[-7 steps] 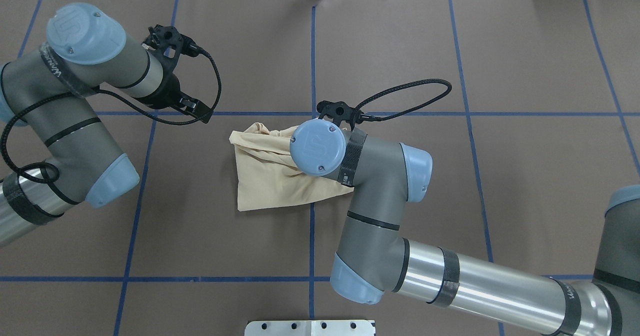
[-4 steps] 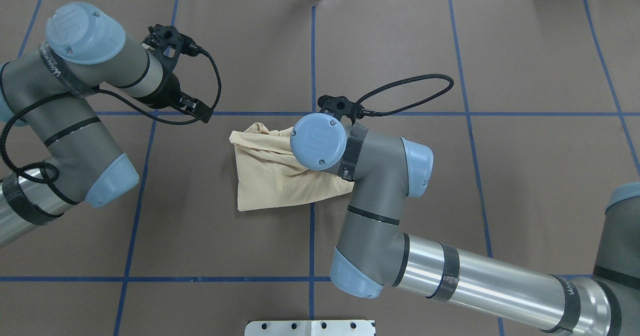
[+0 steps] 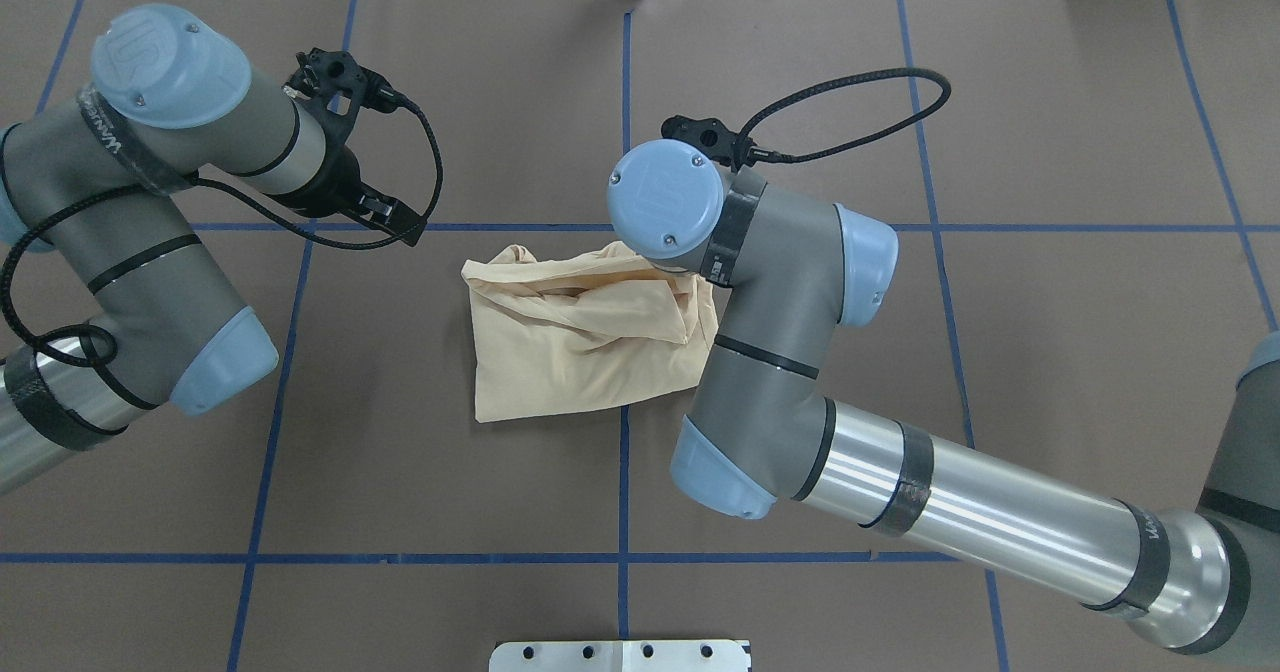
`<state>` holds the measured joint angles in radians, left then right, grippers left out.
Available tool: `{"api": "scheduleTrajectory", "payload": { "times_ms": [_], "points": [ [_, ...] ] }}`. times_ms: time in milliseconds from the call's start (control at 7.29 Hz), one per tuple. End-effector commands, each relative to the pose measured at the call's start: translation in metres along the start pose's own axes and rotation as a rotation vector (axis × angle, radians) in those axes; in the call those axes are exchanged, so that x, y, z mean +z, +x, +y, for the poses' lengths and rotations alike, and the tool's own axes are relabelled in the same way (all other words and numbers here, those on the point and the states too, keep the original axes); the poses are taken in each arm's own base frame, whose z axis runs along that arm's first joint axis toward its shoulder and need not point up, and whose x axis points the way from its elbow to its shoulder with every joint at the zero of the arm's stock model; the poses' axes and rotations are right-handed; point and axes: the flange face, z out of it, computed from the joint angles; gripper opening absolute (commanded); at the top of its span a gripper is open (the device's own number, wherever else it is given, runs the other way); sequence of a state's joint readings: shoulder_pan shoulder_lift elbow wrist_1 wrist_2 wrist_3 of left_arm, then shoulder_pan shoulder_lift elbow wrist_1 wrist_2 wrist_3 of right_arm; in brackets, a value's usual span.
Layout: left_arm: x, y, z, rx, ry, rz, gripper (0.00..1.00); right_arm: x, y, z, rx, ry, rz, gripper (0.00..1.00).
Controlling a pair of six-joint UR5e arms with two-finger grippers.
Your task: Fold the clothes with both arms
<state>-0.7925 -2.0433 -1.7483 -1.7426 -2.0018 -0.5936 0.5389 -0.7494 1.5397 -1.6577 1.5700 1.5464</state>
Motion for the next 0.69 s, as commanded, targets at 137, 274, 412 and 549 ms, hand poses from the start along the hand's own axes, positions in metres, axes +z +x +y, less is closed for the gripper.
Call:
{"api": "scheduleTrajectory", "payload": {
  "times_ms": [137,274,412,549],
  "points": [
    [-0.002,0.001,0.0,0.001,0.003,0.002,1.0,0.063,-0.023,-0.05,0.01,0.045,-0.036,0.0],
    [-0.003,0.001,0.0,0.002,0.004,0.002,1.0,0.061,-0.023,-0.057,-0.012,0.052,-0.036,0.0],
    [-0.002,0.002,0.0,0.003,0.003,0.003,1.0,0.061,-0.022,-0.059,-0.013,0.053,-0.036,0.0],
    [-0.002,0.002,0.0,0.003,0.003,0.003,1.0,0.059,-0.024,-0.06,-0.012,0.053,-0.047,0.0]
  ]
}}
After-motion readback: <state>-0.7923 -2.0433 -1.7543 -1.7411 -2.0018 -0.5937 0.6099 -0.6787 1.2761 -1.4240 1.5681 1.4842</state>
